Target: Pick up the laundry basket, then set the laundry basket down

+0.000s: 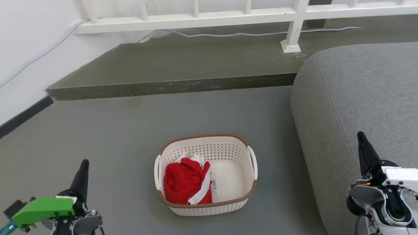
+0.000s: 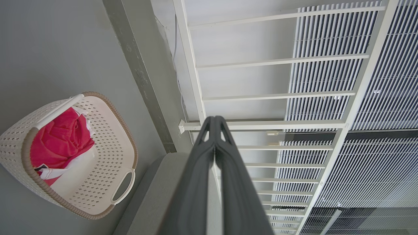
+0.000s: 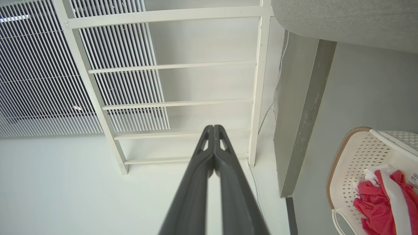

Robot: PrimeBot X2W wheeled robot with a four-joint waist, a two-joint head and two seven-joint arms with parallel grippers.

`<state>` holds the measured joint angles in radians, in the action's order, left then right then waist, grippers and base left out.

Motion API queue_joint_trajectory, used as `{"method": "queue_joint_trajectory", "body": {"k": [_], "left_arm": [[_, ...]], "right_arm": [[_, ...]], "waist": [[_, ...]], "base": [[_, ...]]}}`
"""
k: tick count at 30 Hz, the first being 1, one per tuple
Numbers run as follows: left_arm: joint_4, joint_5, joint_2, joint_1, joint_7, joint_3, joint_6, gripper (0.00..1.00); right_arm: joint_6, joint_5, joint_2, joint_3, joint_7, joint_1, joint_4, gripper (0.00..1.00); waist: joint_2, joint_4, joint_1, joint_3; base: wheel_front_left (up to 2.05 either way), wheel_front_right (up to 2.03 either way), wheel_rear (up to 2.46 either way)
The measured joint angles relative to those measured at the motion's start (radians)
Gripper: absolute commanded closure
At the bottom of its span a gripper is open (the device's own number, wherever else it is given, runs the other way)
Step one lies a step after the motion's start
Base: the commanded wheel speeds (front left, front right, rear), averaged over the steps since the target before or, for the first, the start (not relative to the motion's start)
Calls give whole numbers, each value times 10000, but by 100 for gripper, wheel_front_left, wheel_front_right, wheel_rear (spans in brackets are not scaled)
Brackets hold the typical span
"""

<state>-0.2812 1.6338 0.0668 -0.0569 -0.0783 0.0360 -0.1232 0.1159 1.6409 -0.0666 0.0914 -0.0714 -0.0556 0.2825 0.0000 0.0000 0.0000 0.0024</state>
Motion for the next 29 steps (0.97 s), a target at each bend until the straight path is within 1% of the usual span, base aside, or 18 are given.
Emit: {"method": "queue_joint_trajectory", "body": {"k": [29], "left_arm": [[8,0,-31,-1,0,19,0,100]], "right_arm": [[2,-2,6,15,-13,-12,-6,100]], "waist": [[0,0,0,3]], "base": [[0,0,0]]}}
